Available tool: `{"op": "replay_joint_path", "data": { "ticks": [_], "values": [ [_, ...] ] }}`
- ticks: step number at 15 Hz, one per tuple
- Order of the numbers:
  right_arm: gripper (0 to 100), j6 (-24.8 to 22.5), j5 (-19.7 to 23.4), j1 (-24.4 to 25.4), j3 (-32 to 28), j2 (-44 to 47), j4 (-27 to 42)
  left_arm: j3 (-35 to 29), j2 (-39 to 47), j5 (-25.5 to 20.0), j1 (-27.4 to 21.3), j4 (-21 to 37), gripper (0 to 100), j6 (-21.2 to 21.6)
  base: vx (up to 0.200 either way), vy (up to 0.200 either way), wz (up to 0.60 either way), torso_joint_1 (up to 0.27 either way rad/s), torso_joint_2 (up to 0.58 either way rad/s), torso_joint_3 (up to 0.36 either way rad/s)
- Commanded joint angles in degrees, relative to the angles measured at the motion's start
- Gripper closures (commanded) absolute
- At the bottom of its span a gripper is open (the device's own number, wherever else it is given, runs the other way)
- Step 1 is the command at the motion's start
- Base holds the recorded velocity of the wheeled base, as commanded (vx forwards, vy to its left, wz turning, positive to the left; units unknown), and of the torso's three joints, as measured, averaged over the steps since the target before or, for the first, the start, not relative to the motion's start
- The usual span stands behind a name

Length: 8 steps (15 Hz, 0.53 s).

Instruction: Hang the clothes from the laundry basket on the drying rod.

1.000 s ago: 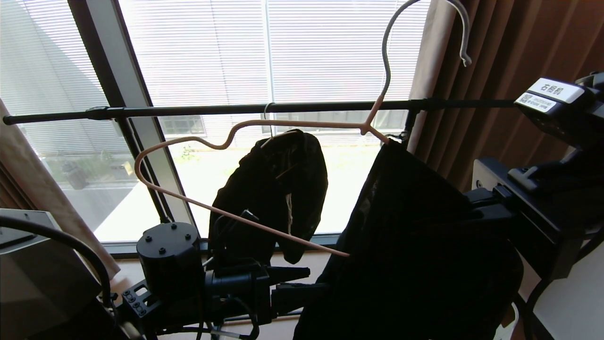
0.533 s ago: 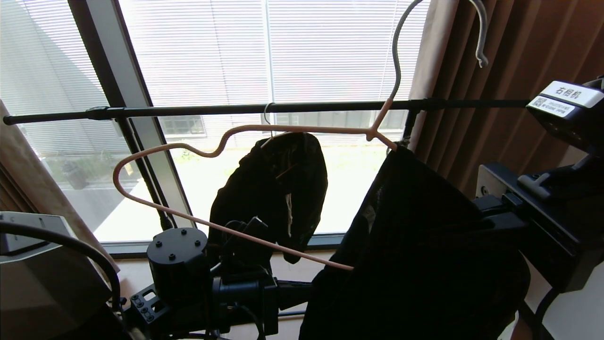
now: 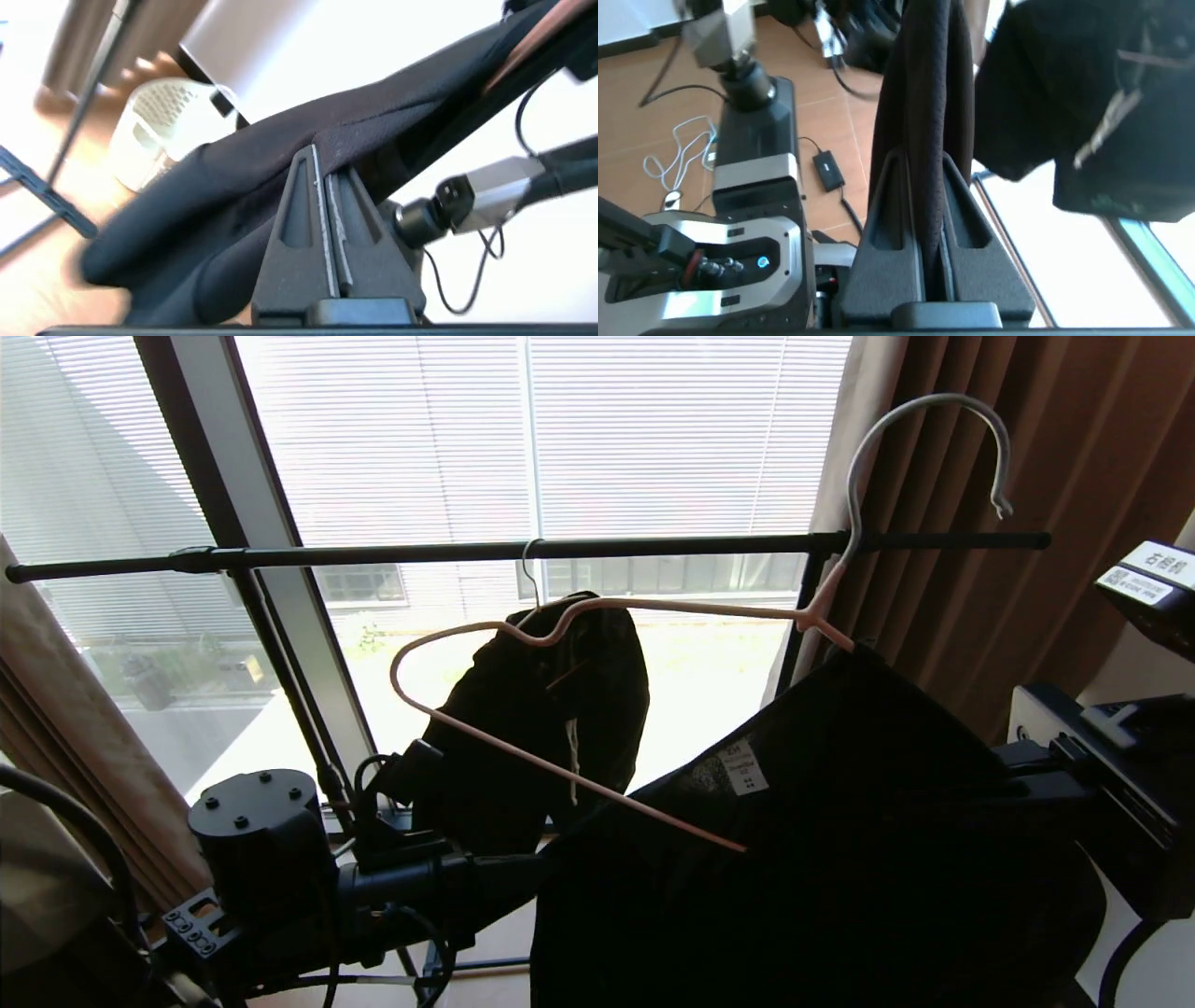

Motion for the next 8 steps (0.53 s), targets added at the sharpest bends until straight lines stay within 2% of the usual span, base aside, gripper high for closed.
{"op": "replay_joint_path", "data": {
  "ticks": [1, 8],
  "values": [
    [100, -0.15, -0.04, -1.63, 2.40, -1.05, -0.07, 1.19, -3.29, -0.03, 3.20, -0.04, 100, 0.03, 0.000, 0.000, 0.00, 0.000, 0.00, 0.000],
    [100, -3.13, -0.40, -5.94, 7.50, -1.66, -0.07, -0.13, -3.65, -0.12, 9.27, 0.05, 100, 0.03, 0.000, 0.000, 0.00, 0.000, 0.00, 0.000]
  ]
}}
